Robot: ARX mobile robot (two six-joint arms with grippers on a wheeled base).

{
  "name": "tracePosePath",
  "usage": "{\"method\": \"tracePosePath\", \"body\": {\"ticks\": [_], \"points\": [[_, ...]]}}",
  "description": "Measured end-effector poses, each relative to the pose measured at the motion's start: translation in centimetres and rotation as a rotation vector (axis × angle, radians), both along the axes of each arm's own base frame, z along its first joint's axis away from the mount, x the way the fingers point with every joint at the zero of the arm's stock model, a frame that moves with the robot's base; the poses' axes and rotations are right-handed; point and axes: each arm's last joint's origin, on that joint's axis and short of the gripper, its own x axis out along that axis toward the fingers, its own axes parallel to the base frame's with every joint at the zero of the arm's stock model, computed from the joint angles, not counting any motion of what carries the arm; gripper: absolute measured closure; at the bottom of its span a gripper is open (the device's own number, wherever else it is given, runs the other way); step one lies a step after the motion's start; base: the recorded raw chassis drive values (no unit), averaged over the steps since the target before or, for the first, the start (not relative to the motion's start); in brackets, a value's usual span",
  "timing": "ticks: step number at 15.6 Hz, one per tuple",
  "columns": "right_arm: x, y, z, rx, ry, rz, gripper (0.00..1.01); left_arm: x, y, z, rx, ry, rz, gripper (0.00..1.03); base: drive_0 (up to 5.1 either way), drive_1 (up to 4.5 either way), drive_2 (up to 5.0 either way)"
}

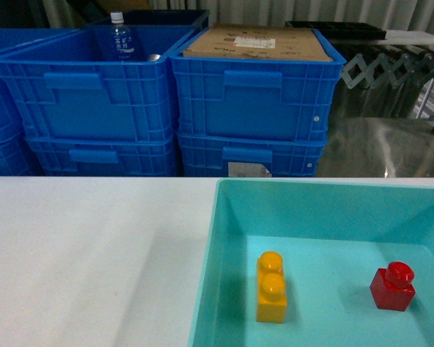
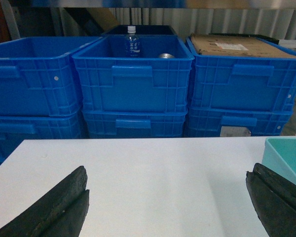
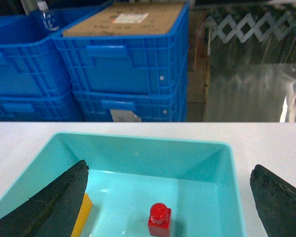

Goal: Pick red block from blue box to shelf

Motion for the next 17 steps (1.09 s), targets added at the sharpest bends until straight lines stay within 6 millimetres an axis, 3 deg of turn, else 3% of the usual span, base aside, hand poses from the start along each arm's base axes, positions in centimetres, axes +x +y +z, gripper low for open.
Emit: {"method": "tracePosePath", "body": {"ticks": [4, 7, 11, 17], "points": [[6.4, 2.8, -1.1, -0.028, 0.163, 0.045, 0.03, 0.0, 0.0, 0.0, 0.0, 0.0, 0.0, 0.05, 0.0, 0.0, 0.0], [10.0, 5.9, -4.2, -0.125, 0.282, 0.049, 0.03, 0.0, 0.0, 0.0, 0.0, 0.0, 0.0, 0.05, 0.0, 0.0, 0.0], [12.6, 7.2, -7.8, -0.184, 0.347, -0.019, 0.03, 0.0, 0.0, 0.0, 0.0, 0.0, 0.0, 0.05, 0.0, 0.0, 0.0], [13.7, 6.5, -9.1, -0.146, 0.398, -0.061, 0.03, 0.0, 0.0, 0.0, 0.0, 0.0, 0.0, 0.05, 0.0, 0.0, 0.0]]}}
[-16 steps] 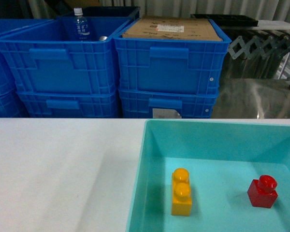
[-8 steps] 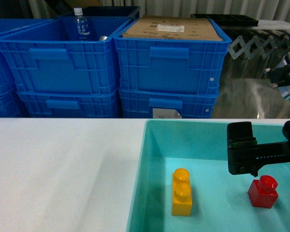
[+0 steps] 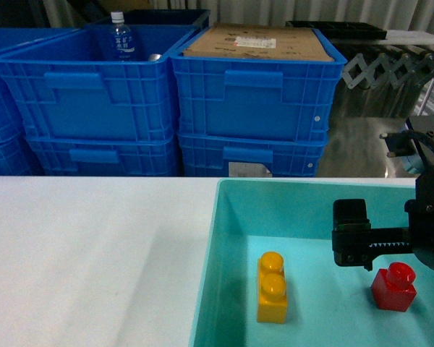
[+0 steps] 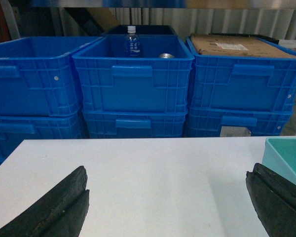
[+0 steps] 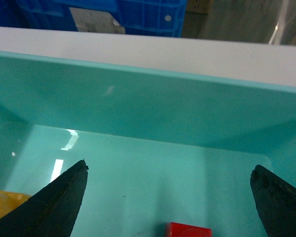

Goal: Pick red block from blue box to shelf

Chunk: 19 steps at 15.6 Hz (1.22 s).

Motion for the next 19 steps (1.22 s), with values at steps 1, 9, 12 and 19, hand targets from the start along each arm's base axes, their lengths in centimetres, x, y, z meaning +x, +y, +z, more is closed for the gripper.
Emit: {"method": "tracePosePath", "body": {"ticks": [1, 9, 12, 19], "points": [[0.3, -0.5, -0.5, 0.022, 0.012, -0.031, 0.03, 0.0, 0.0, 0.0, 0.0, 0.0, 0.0, 0.05, 0.0, 0.0, 0.0], [0.1, -2.2, -5.7, 0.104, 0.127, -0.086, 0.03, 0.0, 0.0, 0.0, 0.0, 0.0, 0.0, 0.05, 0.0, 0.0, 0.0], [-0.1, -2.1, -6.3, 0.1, 0.136, -0.083, 0.03, 0.0, 0.0, 0.0, 0.0, 0.0, 0.0, 0.05, 0.0, 0.0, 0.0], [-0.6, -2.2, -7.8, 0.094, 0.082, -0.052, 0.61, 0.0, 0.0, 0.0, 0.0, 0.0, 0.0, 0.05, 0.0, 0.0, 0.0]]}}
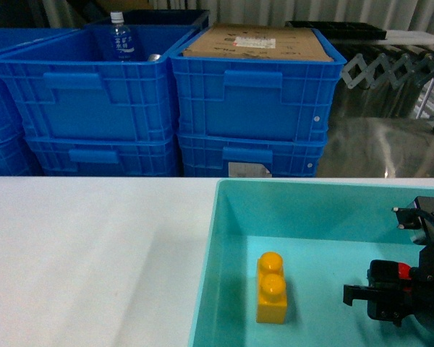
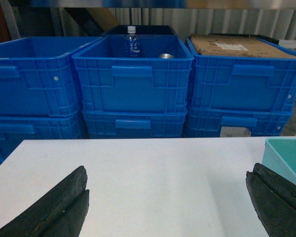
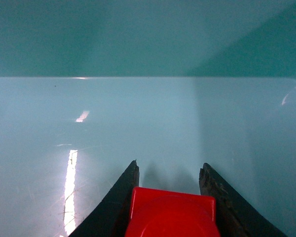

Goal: Pick red block from blue box to shelf

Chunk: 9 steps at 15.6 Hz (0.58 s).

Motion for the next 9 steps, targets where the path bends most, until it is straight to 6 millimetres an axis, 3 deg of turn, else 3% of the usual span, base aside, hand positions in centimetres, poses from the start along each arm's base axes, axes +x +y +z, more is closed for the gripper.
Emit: {"method": "tracePosePath", "body": {"ticks": [2, 9], "points": [[-0.2, 0.0, 0.2, 0.01, -0.044, 0.025, 0.71, 0.0, 0.0, 0.0, 0.0, 0.0, 0.0, 0.05, 0.0, 0.0, 0.0], [-1.2, -0.8, 1.9, 0.002, -0.063, 0.137, 0.71, 0.0, 0.0, 0.0, 0.0, 0.0, 0.0, 0.05, 0.0, 0.0, 0.0]]}}
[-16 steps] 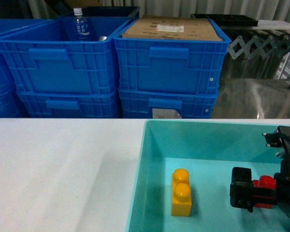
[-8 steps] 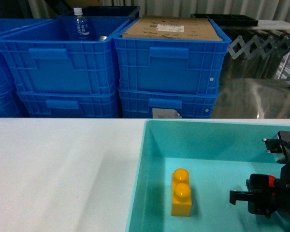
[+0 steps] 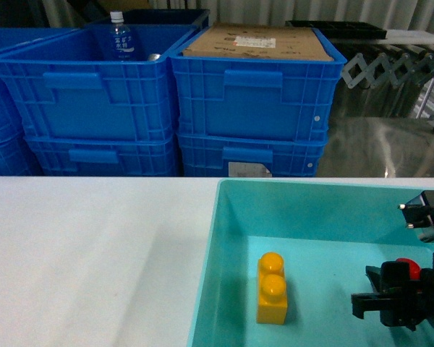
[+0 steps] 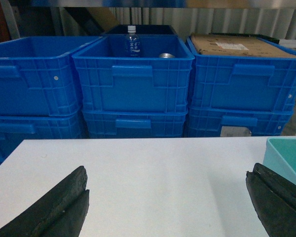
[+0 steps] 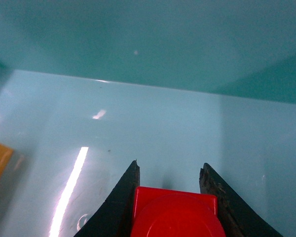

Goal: Pick red block from blue box to shelf

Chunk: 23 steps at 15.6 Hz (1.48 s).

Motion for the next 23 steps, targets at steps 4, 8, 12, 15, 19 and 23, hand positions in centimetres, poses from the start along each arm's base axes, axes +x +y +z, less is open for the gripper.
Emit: {"method": "tracePosePath", "body": {"ticks": [4, 8, 12, 15, 19, 23], "points": [[-0.5, -1.8, 5.6, -0.001, -0.02, 0.083, 0.71, 0.0, 0.0, 0.0, 0.0, 0.0, 0.0, 0.05, 0.0, 0.0, 0.0], [-9.1, -7.4, 16.8, -0.226, -0.653, -0.028, 0.72, 0.0, 0.0, 0.0, 0.0, 0.0, 0.0, 0.05, 0.0, 0.0, 0.0], [-14.4, -8.1, 13.6, 0.073, -0.616, -0.18, 0.72, 0.0, 0.0, 0.0, 0.0, 0.0, 0.0, 0.05, 0.0, 0.0, 0.0], [-15.0, -7.9, 13.3, 0.11, -0.634, -0.176, 0.72, 0.0, 0.0, 0.0, 0.0, 0.0, 0.0, 0.05, 0.0, 0.0, 0.0], [-15.1, -7.4, 13.4, 0.108, -0.645, -0.181, 0.72, 0.0, 0.0, 0.0, 0.0, 0.0, 0.0, 0.05, 0.0, 0.0, 0.0], [-15.0, -6.7, 13.5, 0.069, -0.668, -0.184, 0.72, 0.0, 0.0, 0.0, 0.0, 0.0, 0.0, 0.05, 0.0, 0.0, 0.0]]}}
